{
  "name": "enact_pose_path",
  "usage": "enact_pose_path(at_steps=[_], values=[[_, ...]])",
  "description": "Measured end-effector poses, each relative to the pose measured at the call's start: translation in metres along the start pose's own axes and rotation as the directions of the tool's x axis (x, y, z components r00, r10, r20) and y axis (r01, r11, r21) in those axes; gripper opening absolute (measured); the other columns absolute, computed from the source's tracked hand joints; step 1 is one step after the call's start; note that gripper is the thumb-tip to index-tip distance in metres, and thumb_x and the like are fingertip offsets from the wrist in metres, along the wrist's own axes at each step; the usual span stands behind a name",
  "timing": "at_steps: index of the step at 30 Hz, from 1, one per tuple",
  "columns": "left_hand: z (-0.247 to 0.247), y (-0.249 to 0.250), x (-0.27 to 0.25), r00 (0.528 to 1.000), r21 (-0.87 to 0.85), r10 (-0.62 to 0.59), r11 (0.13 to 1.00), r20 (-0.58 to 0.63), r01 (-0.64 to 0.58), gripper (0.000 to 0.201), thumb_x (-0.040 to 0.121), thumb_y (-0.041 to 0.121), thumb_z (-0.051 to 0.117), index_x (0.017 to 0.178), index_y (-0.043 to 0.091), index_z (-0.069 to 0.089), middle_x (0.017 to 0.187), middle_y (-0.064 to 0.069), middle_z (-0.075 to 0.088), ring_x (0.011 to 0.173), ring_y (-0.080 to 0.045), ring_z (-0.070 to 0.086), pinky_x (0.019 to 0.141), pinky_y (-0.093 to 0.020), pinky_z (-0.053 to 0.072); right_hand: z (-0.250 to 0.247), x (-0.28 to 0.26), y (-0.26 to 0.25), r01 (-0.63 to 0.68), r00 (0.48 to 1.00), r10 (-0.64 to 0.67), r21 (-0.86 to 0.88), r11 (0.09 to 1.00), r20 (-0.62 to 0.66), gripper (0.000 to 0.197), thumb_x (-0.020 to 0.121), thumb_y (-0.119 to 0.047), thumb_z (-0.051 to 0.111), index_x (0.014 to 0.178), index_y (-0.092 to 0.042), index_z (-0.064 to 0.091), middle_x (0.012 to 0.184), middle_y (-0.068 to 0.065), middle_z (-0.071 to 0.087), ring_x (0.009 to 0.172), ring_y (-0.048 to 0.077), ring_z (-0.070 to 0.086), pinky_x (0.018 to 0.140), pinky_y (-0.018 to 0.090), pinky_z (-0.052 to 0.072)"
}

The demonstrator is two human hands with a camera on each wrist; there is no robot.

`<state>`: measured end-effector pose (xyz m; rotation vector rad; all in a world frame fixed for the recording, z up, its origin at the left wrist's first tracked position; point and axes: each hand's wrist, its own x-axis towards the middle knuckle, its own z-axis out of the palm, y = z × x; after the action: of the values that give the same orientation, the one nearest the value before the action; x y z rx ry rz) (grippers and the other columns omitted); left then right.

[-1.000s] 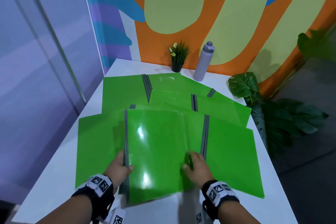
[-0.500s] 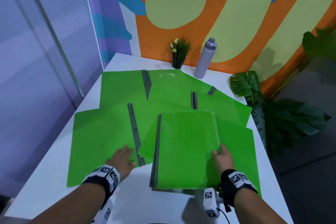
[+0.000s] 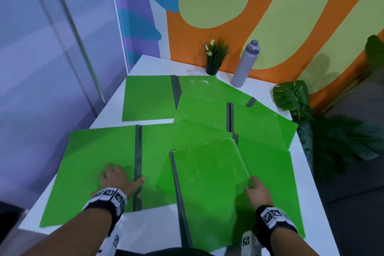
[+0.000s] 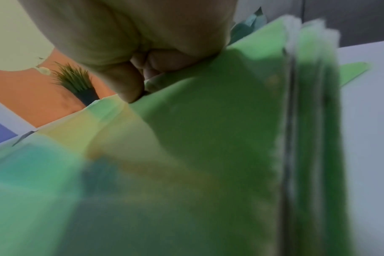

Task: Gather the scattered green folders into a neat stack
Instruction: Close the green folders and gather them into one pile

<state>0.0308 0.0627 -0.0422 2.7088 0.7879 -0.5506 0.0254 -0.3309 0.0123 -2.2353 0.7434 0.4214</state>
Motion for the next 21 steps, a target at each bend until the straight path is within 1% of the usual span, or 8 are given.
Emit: enact_pose_path(at_steps=[2,5,8,11,13,17,19,21], values=[[0.007,0.009,0.006,0.999,0.040,0.033,0.999,0.029,-0.034,0.093,0.068,0.073,0.053,0.135,0.010,0.041,0.149,-0.017,0.030,0.136,-0.038,0.032,0.106,-0.061,0.039,-0.002,-0.004,-0.002,-0.001,1.000,0.001,0.005,1.000,-0.003,0.048,0.096,-0.008,0.044,0.143,-0.013,0.035,0.138,0.017,0.049,0.116,0.038,0.056,0.093,0.045,0.049],[0.009,0.015,0.003,0.997,0.033,0.080,0.996,0.020,-0.080,0.054,0.077,0.047,0.057,0.118,0.012,0.050,0.131,-0.013,0.043,0.122,-0.035,0.042,0.099,-0.059,0.045,-0.005,-0.005,-0.005,0.005,1.000,-0.005,0.024,1.000,-0.020,0.047,0.096,-0.009,0.045,0.142,-0.013,0.035,0.141,0.017,0.046,0.104,0.033,0.063,0.087,0.042,0.052],[-0.002,0.015,-0.005,0.997,-0.019,0.075,0.997,0.015,-0.074,0.052,0.076,0.034,0.065,0.118,0.010,0.046,0.125,-0.012,0.048,0.117,-0.035,0.048,0.096,-0.055,0.050,-0.005,-0.004,-0.005,0.032,0.998,-0.031,0.024,0.999,-0.051,0.046,0.096,-0.010,0.045,0.142,-0.013,0.036,0.141,0.016,0.047,0.099,0.032,0.065,0.083,0.041,0.054],[-0.008,0.014,-0.006,0.997,0.008,0.082,0.997,0.006,-0.082,0.051,0.078,0.026,0.064,0.121,0.010,0.042,0.112,-0.015,0.052,0.099,-0.035,0.059,0.085,-0.048,0.057,-0.002,0.003,-0.002,0.060,0.997,-0.056,0.069,0.996,-0.062,0.046,0.096,-0.009,0.046,0.140,-0.015,0.037,0.143,0.017,0.045,0.062,0.016,0.059,0.053,0.028,0.055],[-0.012,0.017,-0.012,0.993,0.023,0.121,0.992,0.003,-0.121,0.056,0.082,0.013,0.058,0.132,0.012,0.033,0.108,-0.016,0.055,0.088,-0.032,0.064,0.079,-0.043,0.059,0.000,0.006,-0.004,0.065,0.996,-0.058,0.124,0.990,-0.063,0.047,0.095,-0.006,0.047,0.140,-0.017,0.038,0.143,0.017,0.044,0.056,0.013,0.054,0.045,0.022,0.049],[-0.034,0.028,-0.025,0.971,0.086,0.236,0.969,-0.050,-0.231,0.058,0.089,0.000,0.044,0.143,0.008,0.024,0.098,-0.016,0.064,0.076,-0.025,0.065,0.074,-0.035,0.059,-0.006,0.008,-0.013,0.063,0.996,-0.040,0.297,0.953,-0.083,0.050,0.093,-0.005,0.051,0.140,-0.015,0.040,0.139,0.016,0.047,0.094,0.034,0.066,0.075,0.041,0.057],[-0.061,0.033,-0.034,0.960,0.049,0.262,0.965,-0.095,-0.259,0.050,0.091,-0.002,0.041,0.140,0.005,0.033,0.092,-0.014,0.068,0.070,-0.024,0.061,0.066,-0.032,0.056,-0.013,0.009,-0.018,0.083,0.993,-0.043,0.386,0.919,-0.111,0.050,0.092,-0.005,0.052,0.140,-0.016,0.041,0.136,0.014,0.050,0.097,0.030,0.063,0.080,0.044,0.056],[-0.094,0.035,-0.046,0.931,0.014,0.305,0.951,-0.203,-0.308,0.049,0.089,-0.005,0.043,0.136,0.006,0.043,0.091,-0.017,0.070,0.070,-0.030,0.062,0.066,-0.039,0.056,-0.023,0.010,-0.023,0.101,0.988,-0.032,0.468,0.878,-0.152,0.051,0.092,-0.004,0.052,0.140,-0.016,0.040,0.135,0.010,0.050,0.103,0.027,0.059,0.085,0.044,0.053]])
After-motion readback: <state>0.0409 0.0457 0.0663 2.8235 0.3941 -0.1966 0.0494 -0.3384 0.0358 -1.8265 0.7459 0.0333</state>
